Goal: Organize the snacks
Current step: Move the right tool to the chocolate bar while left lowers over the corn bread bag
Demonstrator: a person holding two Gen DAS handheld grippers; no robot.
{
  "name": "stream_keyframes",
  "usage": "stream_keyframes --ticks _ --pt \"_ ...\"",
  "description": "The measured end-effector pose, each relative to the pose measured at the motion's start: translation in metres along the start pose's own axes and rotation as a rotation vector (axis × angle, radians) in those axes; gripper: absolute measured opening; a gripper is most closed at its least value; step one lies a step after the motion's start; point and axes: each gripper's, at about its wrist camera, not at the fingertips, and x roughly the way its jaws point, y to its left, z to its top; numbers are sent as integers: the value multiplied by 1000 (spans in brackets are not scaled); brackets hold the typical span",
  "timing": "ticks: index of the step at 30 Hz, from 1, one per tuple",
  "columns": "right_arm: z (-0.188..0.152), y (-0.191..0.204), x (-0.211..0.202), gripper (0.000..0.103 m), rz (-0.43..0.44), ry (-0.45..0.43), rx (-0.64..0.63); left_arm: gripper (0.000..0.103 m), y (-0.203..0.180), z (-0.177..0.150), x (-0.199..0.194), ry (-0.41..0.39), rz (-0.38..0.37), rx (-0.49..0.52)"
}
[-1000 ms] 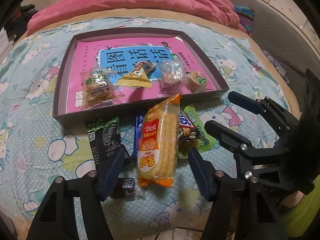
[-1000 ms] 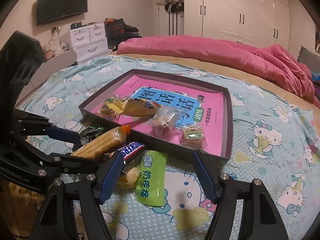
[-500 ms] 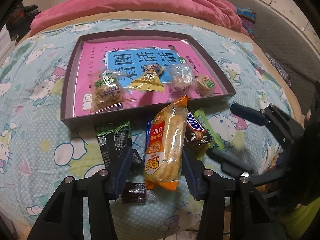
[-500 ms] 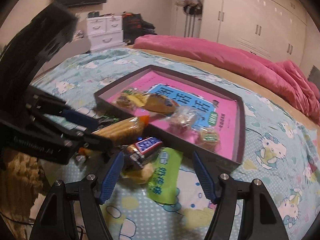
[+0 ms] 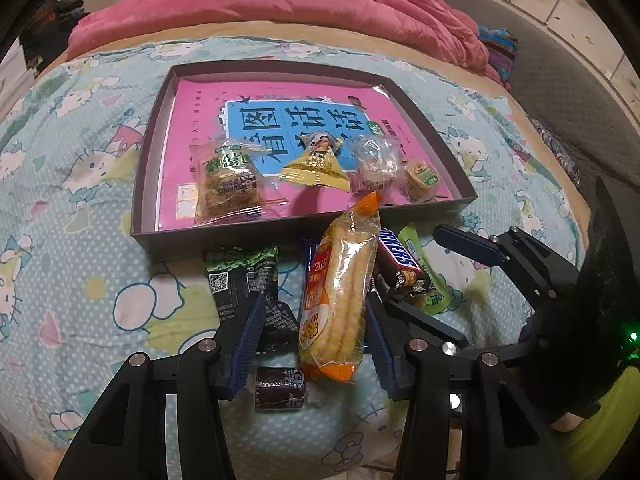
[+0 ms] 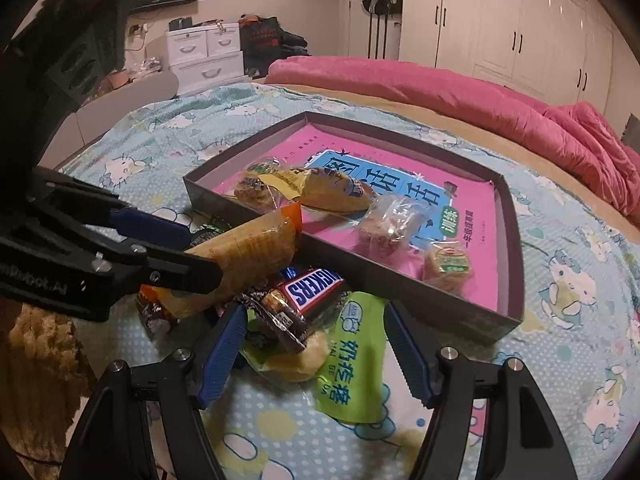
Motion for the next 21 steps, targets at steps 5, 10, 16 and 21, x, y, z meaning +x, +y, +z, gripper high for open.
stream_keyframes --ticks 5,10,16,21 --pt "2 -5 10 70 4 9 29 52 -3 -1 2 3 1 9" --pt "5 -11 12 68 10 -7 48 51 -3 0 4 5 -28 -4" --pt "8 -5 18 65 -18 -12 8 48 -5 -1 9 13 -35 -3" --pt "10 10 24 58 -56 -19 -91 43 -1 0 10 12 -41 -20"
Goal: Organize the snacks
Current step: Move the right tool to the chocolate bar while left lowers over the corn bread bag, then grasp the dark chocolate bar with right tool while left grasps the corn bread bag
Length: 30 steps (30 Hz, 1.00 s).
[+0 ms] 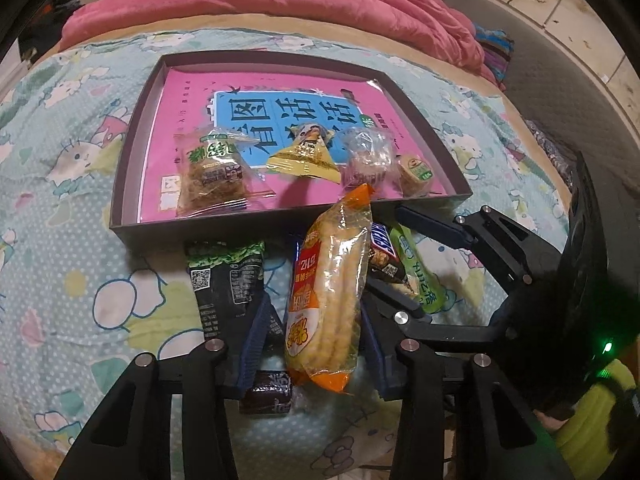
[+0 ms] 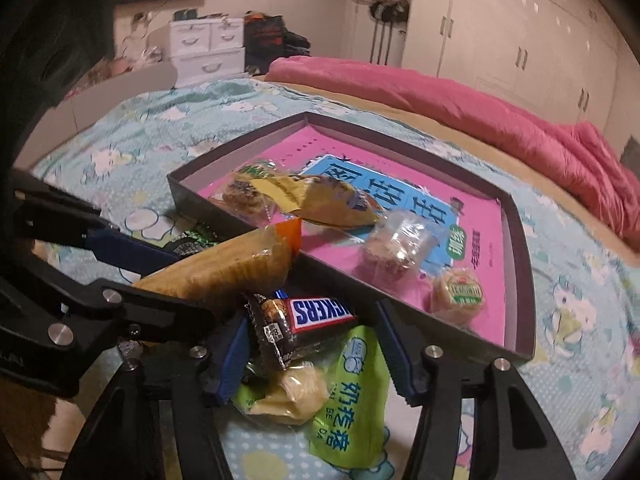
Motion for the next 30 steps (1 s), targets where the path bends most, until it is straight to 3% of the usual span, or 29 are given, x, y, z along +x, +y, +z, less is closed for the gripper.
stream_keyframes --ticks 4,12,21,23,24,30 --pt "1 4 1 57 -11 4 -30 35 3 0 1 3 1 -10" --pt "-4 1 -5 54 36 38 -29 34 6 0 1 2 -5 -23" --pt "-2 11 -4 54 -48 7 -98 34 8 0 1 6 -14 -36" --pt "-1 12 -6 45 -63 5 -113 34 8 0 0 7 -14 -36" --pt "0 10 -9 36 -53 -3 -106 34 9 0 0 7 -14 -37" --pt "3 -25 -21 35 34 -36 76 34 11 0 -1 7 -14 -45"
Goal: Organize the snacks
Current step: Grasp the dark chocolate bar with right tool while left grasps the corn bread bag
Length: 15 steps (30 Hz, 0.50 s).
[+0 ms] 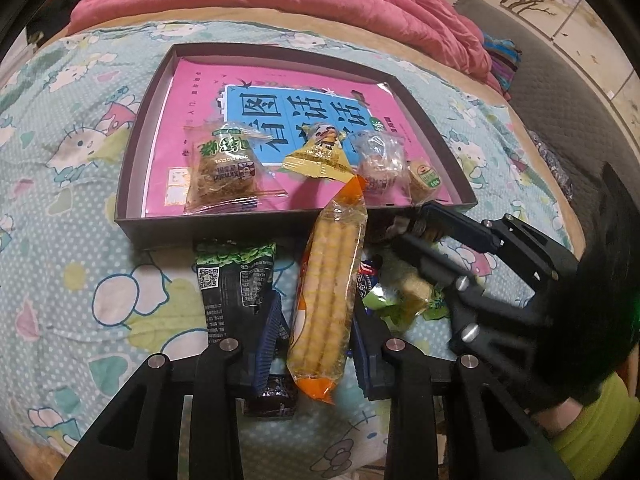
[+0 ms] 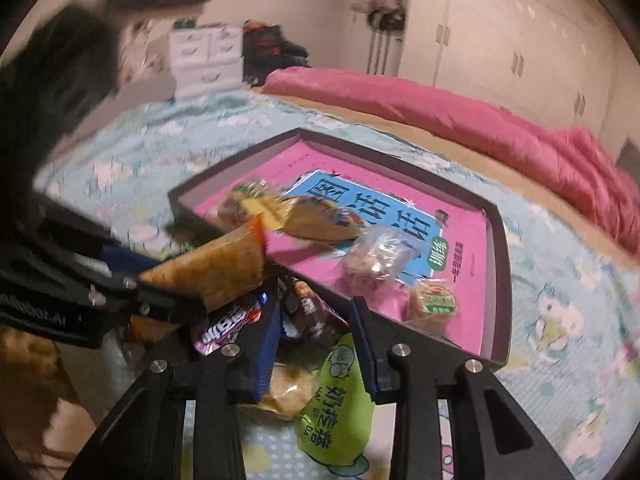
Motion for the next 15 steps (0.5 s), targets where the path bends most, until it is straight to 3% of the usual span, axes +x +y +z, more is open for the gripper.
stream_keyframes --ticks 4,6,15 --pt "-5 -36 4 32 148 -5 256 34 -1 1 2 5 -1 -4" --pt "-7 -46 6 31 194 -16 322 34 -2 1 3 7 -3 -5" --pt "-1 0 8 31 -14 7 4 34 -4 2 7 14 -9 -20"
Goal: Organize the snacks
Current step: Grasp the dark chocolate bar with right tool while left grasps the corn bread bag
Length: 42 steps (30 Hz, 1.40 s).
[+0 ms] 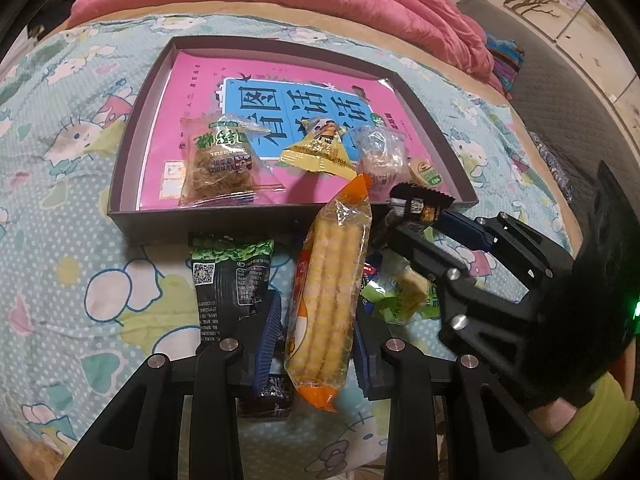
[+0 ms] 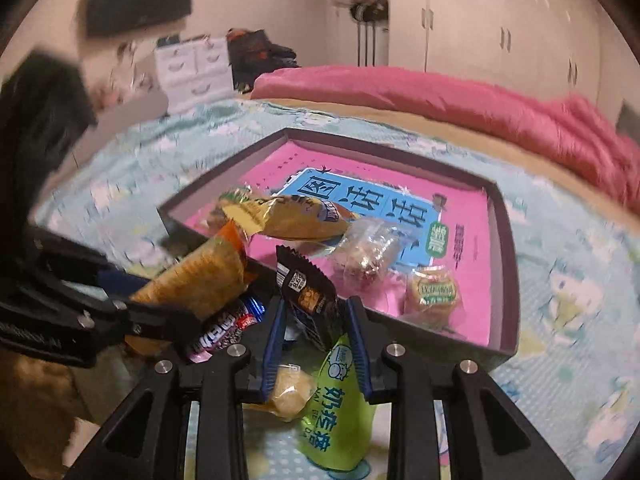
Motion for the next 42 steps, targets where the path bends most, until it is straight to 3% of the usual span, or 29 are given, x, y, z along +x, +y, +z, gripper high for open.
stream_keyframes --ticks 8,11,12,13,25,30,35,42 --pt "-2 39 9 32 -175 -14 -233 34 -2 -2 1 0 -7 1" --pt "1 32 7 30 -130 -11 -197 34 -4 -2 2 3 -8 3" --pt "2 28 5 23 -89 -13 -176 34 -4 -2 3 5 -7 5" --pt "2 25 4 23 -47 -14 -155 34 -6 -1 4 7 -7 8" --pt "0 25 15 24 36 19 -127 34 -11 5 16 20 11 -1" --pt "4 -15 1 21 156 -11 92 34 -11 9 21 17 3 -19" --pt "1 -38 -10 18 216 -38 211 34 -14 15 29 19 17 -18" --pt "-1 -40 -10 17 201 -23 212 27 -10 18 27 -2 -1 -42"
